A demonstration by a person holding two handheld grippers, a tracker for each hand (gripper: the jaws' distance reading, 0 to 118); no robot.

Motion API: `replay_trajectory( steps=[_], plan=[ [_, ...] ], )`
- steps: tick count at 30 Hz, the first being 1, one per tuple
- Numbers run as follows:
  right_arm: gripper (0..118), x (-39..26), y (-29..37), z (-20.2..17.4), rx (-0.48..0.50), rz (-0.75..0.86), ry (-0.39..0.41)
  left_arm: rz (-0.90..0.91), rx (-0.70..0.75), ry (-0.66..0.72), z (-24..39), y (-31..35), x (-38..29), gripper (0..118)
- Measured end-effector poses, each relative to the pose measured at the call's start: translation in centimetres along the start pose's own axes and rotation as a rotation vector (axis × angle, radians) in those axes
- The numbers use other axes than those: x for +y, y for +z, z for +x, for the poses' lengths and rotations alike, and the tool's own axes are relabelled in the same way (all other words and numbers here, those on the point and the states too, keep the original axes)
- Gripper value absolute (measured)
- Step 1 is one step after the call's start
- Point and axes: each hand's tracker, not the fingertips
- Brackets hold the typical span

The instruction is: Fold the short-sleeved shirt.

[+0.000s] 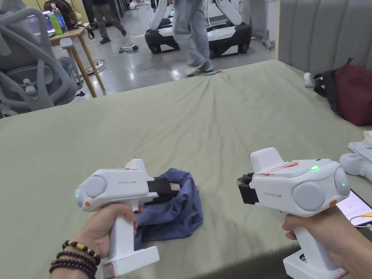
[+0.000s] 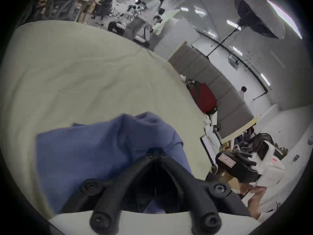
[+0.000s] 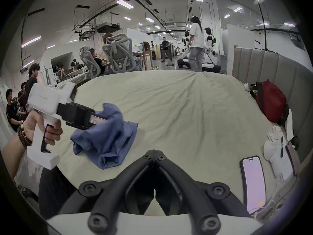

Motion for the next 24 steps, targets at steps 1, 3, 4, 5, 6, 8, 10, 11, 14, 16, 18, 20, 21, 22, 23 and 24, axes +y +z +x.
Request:
replay_trajectory(
  steps=[1,3,4,5,6,8,10,11,14,16,18,20,21,22,23,24],
  plan=[
    [0,-0.1,0.2,0.3,-0.008,-0.003,-0.002,-0.038,0.008,-0.019,0.4,-1.5,-0.1,0],
    [0,-0.4,0.5,0.8,-0.021,-0.015,0.008,-0.105,0.023,-0.071,1.2,-4.0,-0.5,0],
    [0,-0.6,0.7,1.1,-0.032,-0.019,0.01,-0.137,0.033,-0.09,1.2,-5.0,-0.8,0],
    [0,-0.8,0.8,1.3,-0.041,-0.022,0.008,-0.154,0.053,-0.089,1.1,-5.8,-1.1,0],
    [0,-1.0,0.9,1.6,-0.046,-0.024,0.003,-0.149,0.063,-0.08,1.9,-5.9,-1.7,0],
    [0,-1.2,0.8,2.0,-0.048,-0.023,-0.014,-0.107,0.05,-0.054,2.4,-4.8,-1.5,0],
    [0,-0.9,0.2,1.7,-0.039,-0.028,-0.02,-0.092,0.043,-0.046,3.2,-2.8,-0.9,0],
    [0,-0.5,-0.1,1.3,-0.028,-0.027,-0.012,-0.063,0.025,-0.07,3.6,-1.5,-0.8,0],
    [0,1.0,-1.6,-1.3,0.055,0.002,0.019,0.066,-0.023,-0.093,3.6,3.5,0.2,0],
    [0,2.2,-3.4,-3.5,0.152,-0.009,0.033,0.118,-0.036,-0.062,3.0,7.0,0.5,0],
    [0,3.1,-5.3,-5.5,0.217,-0.037,0.043,0.174,0.001,-0.064,1.6,10.0,0.6,0],
    [0,3.7,-7.3,-7.1,0.269,-0.045,0.051,0.205,0.046,-0.056,0.3,12.2,0.0,0],
    [0,3.9,-8.5,-7.7,0.258,-0.05,0.048,0.217,0.075,-0.041,-0.5,13.1,-0.3,0],
    [0,3.9,-9.8,-8.1,0.255,-0.068,0.038,0.226,0.099,-0.016,-1.9,13.8,-0.6,0],
    [0,3.8,-11.0,-8.3,0.258,-0.096,0.018,0.233,0.119,0.002,-2.6,14.3,-0.9,0],
    [0,3.5,-12.3,-8.2,0.259,-0.142,-0.006,0.221,0.157,0.028,-3.5,14.8,-1.4,0]
  ],
)
